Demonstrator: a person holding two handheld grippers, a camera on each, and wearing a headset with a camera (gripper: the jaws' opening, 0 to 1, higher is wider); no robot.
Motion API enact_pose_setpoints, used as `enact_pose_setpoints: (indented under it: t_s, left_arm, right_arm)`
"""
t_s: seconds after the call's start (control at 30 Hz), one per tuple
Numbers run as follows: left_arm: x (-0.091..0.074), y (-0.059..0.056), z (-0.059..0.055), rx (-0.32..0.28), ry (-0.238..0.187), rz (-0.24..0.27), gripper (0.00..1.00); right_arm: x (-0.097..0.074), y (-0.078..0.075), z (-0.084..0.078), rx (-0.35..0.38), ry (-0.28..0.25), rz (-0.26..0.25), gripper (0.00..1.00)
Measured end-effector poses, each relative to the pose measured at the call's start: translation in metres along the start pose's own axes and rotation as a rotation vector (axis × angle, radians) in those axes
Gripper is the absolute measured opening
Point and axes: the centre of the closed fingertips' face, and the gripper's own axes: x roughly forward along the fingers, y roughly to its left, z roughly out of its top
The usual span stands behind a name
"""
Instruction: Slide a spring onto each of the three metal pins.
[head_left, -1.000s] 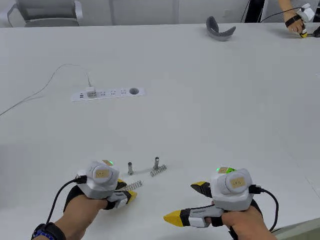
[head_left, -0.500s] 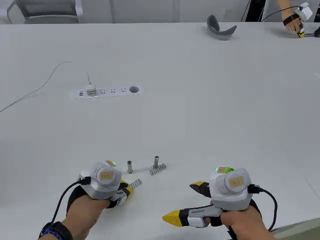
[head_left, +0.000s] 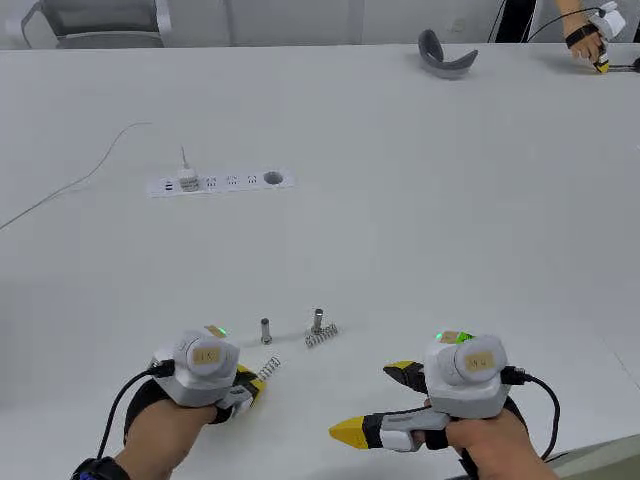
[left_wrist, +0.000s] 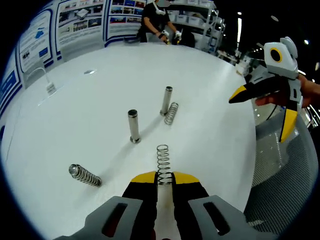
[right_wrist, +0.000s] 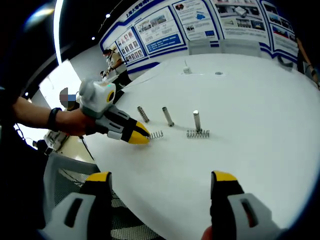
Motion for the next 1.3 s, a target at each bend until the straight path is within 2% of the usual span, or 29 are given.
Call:
enact_pose_setpoints:
  t_s: [0.3, 0.57, 0.93, 1.13, 1.3]
  left_arm:
    - [-0.02, -0.002, -0.003, -0.017, -0.019, -0.004, 0.11]
    - [-0.037, -0.008, -0.003, -0.032, -0.043, -0.016, 0.11]
    - [-0.06, -0.018, 0.002, 0.006, -0.066, -0.026, 0.11]
    - [-0.067, -0.021, 0.001, 0.017, -0.071, -0.03, 0.11]
    - [-0.073, -0.03, 0.002, 0.04, -0.074, -0.043, 0.11]
  right_arm:
    - [0.0, 0.004, -0.001, 0.016, -0.008, 0.008, 0.82]
    - [0.002, 0.01, 0.005, 0.027, -0.028, 0.027, 0.81]
    - [0.006, 0.021, 0.011, 0.032, -0.046, 0.07, 0.77]
    - [0.009, 0.027, 0.017, 0.069, -0.061, 0.095, 0.75]
    - [0.011, 0.035, 0.024, 0.091, -0.075, 0.138, 0.71]
